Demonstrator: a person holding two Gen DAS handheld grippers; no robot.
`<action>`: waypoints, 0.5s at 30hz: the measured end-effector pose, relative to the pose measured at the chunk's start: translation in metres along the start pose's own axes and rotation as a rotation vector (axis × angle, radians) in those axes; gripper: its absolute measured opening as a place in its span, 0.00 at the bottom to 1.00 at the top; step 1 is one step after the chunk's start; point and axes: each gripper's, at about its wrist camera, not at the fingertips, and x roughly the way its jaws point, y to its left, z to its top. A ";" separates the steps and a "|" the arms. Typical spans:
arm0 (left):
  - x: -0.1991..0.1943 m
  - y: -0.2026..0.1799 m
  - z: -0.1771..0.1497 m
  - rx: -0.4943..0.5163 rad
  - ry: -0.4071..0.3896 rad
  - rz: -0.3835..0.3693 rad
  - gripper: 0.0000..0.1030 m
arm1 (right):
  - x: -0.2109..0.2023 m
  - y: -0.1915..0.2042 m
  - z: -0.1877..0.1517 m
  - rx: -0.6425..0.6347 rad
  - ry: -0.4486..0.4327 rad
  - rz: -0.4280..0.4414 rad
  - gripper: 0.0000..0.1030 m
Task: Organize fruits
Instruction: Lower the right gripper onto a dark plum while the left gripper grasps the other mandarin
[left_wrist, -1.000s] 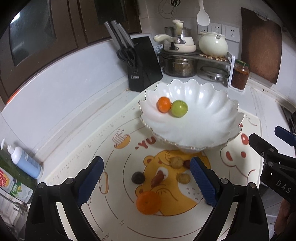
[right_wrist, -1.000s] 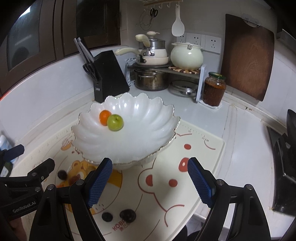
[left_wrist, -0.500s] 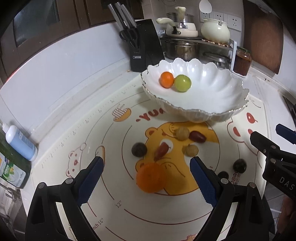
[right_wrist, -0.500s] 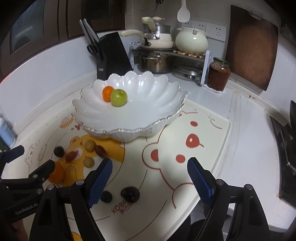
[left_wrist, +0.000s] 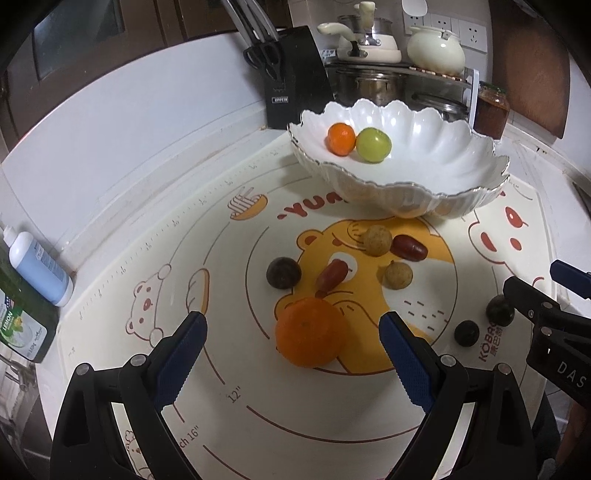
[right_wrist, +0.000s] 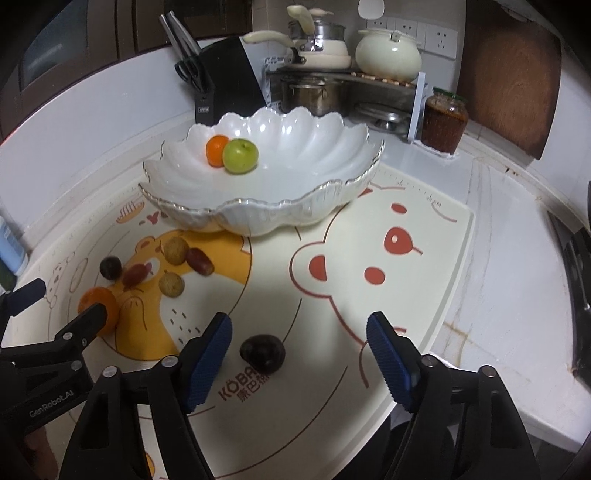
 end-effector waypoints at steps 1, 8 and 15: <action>0.002 0.000 -0.001 0.000 0.006 0.000 0.93 | 0.002 0.000 -0.001 -0.001 0.006 0.002 0.70; 0.009 -0.001 -0.003 -0.001 0.015 0.005 0.92 | 0.013 0.000 -0.006 0.003 0.042 0.026 0.65; 0.015 0.002 -0.003 0.000 0.020 0.008 0.88 | 0.019 0.007 -0.009 -0.011 0.064 0.040 0.59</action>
